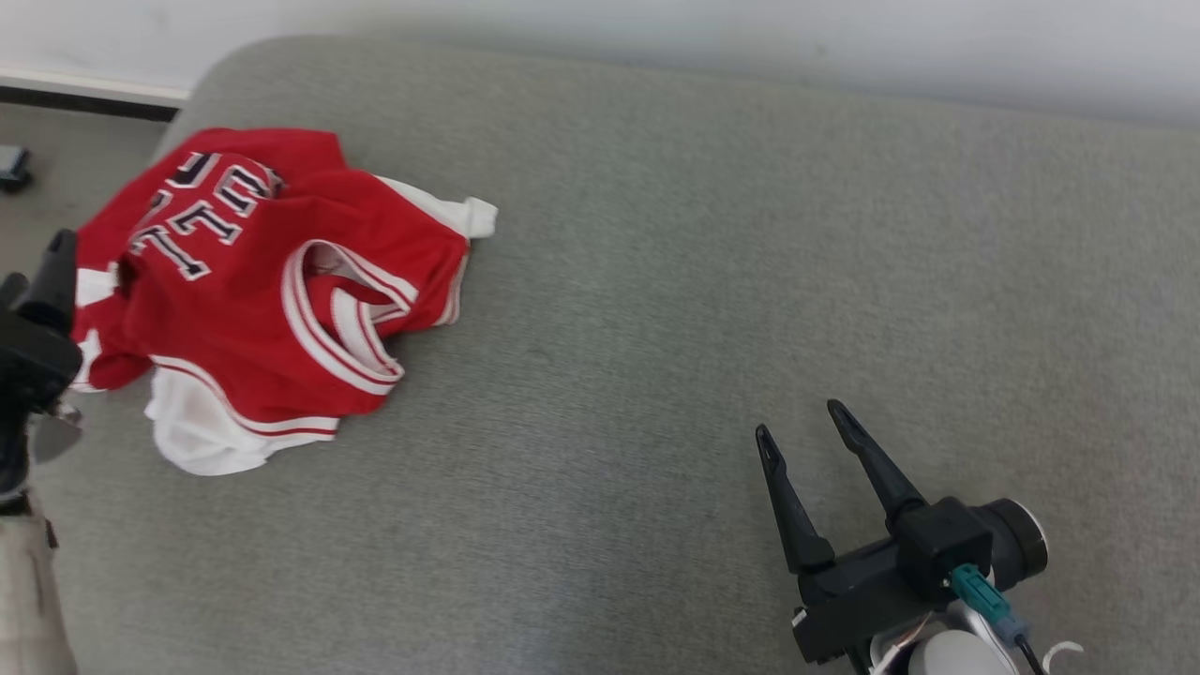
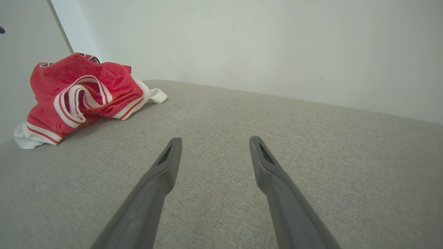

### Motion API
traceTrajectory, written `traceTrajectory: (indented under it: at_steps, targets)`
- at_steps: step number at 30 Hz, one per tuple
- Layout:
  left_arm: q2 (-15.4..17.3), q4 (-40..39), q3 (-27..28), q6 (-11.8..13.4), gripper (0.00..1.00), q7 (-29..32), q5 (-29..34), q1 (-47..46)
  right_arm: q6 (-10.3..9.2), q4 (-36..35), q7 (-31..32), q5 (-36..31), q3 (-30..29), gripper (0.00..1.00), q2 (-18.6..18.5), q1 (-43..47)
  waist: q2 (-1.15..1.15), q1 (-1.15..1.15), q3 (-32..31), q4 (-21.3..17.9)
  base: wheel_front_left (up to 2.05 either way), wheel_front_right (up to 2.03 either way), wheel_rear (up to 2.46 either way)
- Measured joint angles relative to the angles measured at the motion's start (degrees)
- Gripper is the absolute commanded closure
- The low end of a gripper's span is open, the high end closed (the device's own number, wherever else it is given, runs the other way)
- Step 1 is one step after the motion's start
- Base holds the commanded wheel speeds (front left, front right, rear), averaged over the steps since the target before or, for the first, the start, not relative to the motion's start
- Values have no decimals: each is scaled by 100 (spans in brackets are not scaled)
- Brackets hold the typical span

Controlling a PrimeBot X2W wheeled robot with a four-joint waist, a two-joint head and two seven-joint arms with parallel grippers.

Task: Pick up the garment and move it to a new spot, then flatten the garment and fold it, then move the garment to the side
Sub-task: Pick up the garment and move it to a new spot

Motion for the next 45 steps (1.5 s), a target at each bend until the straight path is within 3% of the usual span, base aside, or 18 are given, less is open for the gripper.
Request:
traceTrajectory:
  at_steps: [8, 15, 20, 21, 22, 31, 39, 45]
  targets:
    - [390, -107, 71, 505, 0, 899, -67, -266, 0, 44, -89, 63, 77, 0, -5, -192, 0, 0, 598, -614, 0, 0, 0]
    - [840, -363, -151, 1068, 0, 1555, 468, 112, 0, 118, -159, 126, 114, 0, -5, -273, -1, -1, 913, -1143, 0, 0, 0]
    - [999, -479, -359, 1311, 0, 1831, 824, 423, 0, 162, -187, 158, 146, 0, -4, -276, -1, -1, 1042, -1408, 0, 0, 0]
    - [990, -495, -370, 1346, 6, 1885, 824, 463, 0, 171, -189, 161, 146, 0, -4, -275, -1, -2, 1056, -1444, 0, 0, 0]
    - [985, -517, -387, 1351, 100, 1920, 825, 490, 0, 187, -199, 180, 146, 0, -4, -275, -1, -1, 1063, -1473, 0, 0, 0]
    - [1039, -793, -536, 1228, 100, 1833, 873, 583, 0, 357, -214, 372, 227, 0, -3, -252, -1, -2, 782, -1449, 0, 0, 0]
    - [1252, -1168, -669, 957, 100, 1817, 875, 386, 0, 530, -240, 633, 319, 0, -2, -83, -1, -3, 234, -1295, 0, 0, 0]
    - [1205, -1439, -877, 731, 100, 1786, 775, 10, 0, 564, -241, 859, 345, 0, -2, 186, -2, -3, -304, -1206, 0, 0, 0]
